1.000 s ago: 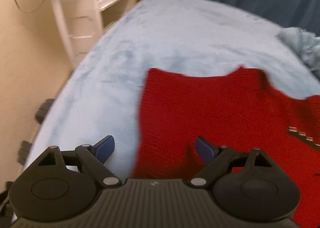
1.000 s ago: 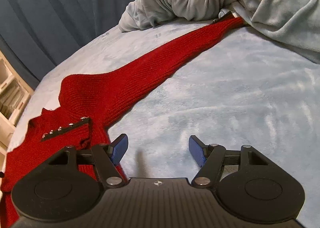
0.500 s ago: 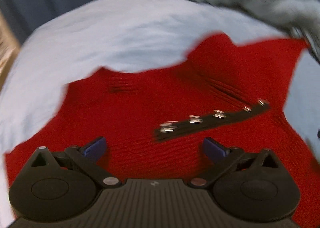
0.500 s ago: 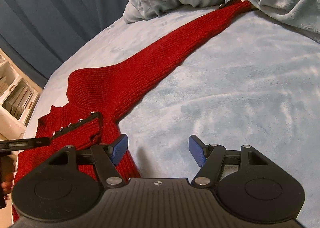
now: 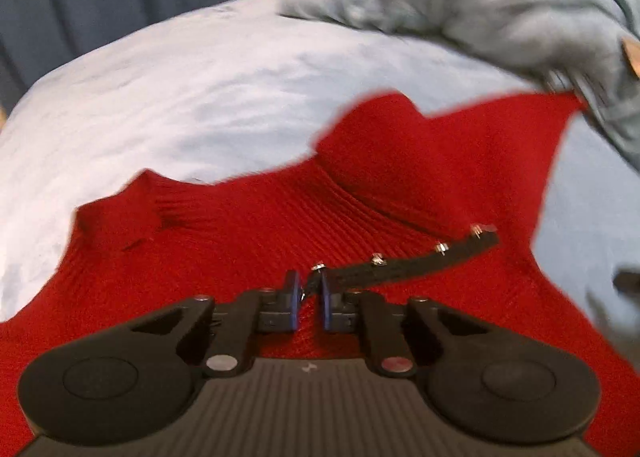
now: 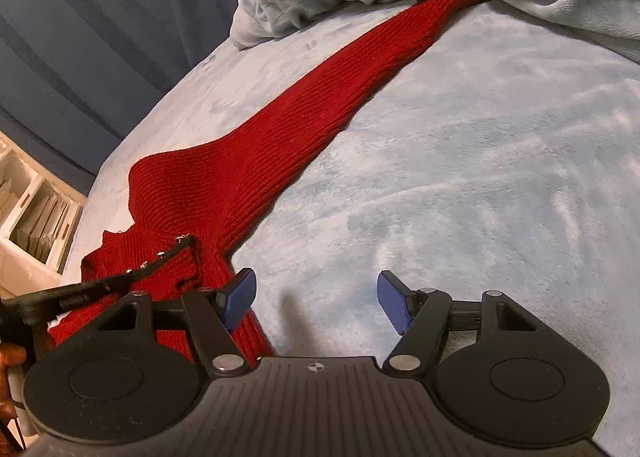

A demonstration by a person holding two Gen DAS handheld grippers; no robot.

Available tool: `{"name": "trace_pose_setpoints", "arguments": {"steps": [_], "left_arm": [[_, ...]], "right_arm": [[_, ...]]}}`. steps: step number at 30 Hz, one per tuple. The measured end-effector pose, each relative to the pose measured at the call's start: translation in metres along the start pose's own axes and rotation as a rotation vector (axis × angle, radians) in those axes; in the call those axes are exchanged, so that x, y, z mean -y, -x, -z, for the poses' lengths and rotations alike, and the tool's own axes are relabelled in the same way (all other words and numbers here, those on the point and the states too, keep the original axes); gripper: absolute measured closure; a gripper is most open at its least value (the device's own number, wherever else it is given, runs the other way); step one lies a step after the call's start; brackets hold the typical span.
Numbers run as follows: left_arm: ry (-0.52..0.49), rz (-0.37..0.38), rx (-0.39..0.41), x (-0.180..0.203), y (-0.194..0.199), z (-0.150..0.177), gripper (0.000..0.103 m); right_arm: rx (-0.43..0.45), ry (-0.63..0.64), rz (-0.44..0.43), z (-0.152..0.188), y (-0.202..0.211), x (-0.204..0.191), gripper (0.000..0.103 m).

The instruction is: Fold small clothes

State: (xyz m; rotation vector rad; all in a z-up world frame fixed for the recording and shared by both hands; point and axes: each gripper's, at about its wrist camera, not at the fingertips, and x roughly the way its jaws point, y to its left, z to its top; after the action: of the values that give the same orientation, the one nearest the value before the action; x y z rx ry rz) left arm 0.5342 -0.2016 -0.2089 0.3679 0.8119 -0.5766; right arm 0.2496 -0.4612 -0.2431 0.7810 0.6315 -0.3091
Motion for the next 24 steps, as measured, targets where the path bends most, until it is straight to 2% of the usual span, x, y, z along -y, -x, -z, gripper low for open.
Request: {"name": "trace_pose_setpoints", "arguments": {"steps": [1, 2, 3, 4, 6, 7, 8, 9, 11, 12, 17, 20, 24], "left_arm": [[0.029, -0.028, 0.012, -0.003, -0.002, -0.003, 0.095], [0.044, -0.061, 0.027, -0.004, -0.003, -0.005, 0.103], [0.055, -0.085, 0.034, -0.007, -0.004, -0.009, 0.103], [0.070, -0.075, 0.028, -0.007, -0.007, -0.010, 0.103], [0.075, -0.015, -0.007, -0.003, -0.004, -0.011, 0.085], [0.056, -0.023, -0.010, 0.002, -0.003, -0.009, 0.081], [0.032, -0.058, 0.004, 0.007, -0.001, -0.007, 0.065], [0.021, -0.085, 0.020, 0.009, 0.002, -0.006, 0.041], [0.045, -0.133, 0.043, 0.008, 0.008, -0.002, 0.021], [0.069, -0.128, 0.052, 0.005, 0.012, 0.000, 0.014], [0.215, -0.122, 0.089, -0.005, 0.050, 0.019, 0.010], [0.365, -0.211, 0.060, -0.011, 0.079, 0.043, 0.000], [0.542, -0.269, 0.038, -0.026, 0.123, 0.086, 0.000]], "right_arm": [[-0.001, 0.000, 0.001, 0.000, 0.000, 0.000, 0.034], [-0.001, 0.000, 0.001, 0.000, 0.000, 0.000, 0.034], [-0.002, 0.001, 0.002, 0.000, -0.001, 0.000, 0.034], [-0.004, 0.002, 0.002, -0.001, -0.001, 0.000, 0.034], [-0.007, 0.003, -0.001, -0.001, -0.001, 0.001, 0.034], [-0.008, 0.003, -0.002, -0.001, -0.001, 0.001, 0.034], [-0.009, 0.001, -0.003, -0.002, -0.001, 0.001, 0.034], [-0.009, -0.003, -0.005, -0.002, -0.001, 0.002, 0.034], [-0.010, -0.012, -0.008, -0.003, 0.000, 0.003, 0.034], [-0.009, -0.016, -0.010, -0.003, 0.000, 0.003, 0.034], [0.012, -0.035, -0.004, -0.007, 0.002, 0.006, 0.034], [0.039, -0.057, 0.000, -0.011, 0.004, 0.010, 0.034], [0.087, -0.106, 0.000, -0.025, 0.011, 0.021, 0.034]]}}
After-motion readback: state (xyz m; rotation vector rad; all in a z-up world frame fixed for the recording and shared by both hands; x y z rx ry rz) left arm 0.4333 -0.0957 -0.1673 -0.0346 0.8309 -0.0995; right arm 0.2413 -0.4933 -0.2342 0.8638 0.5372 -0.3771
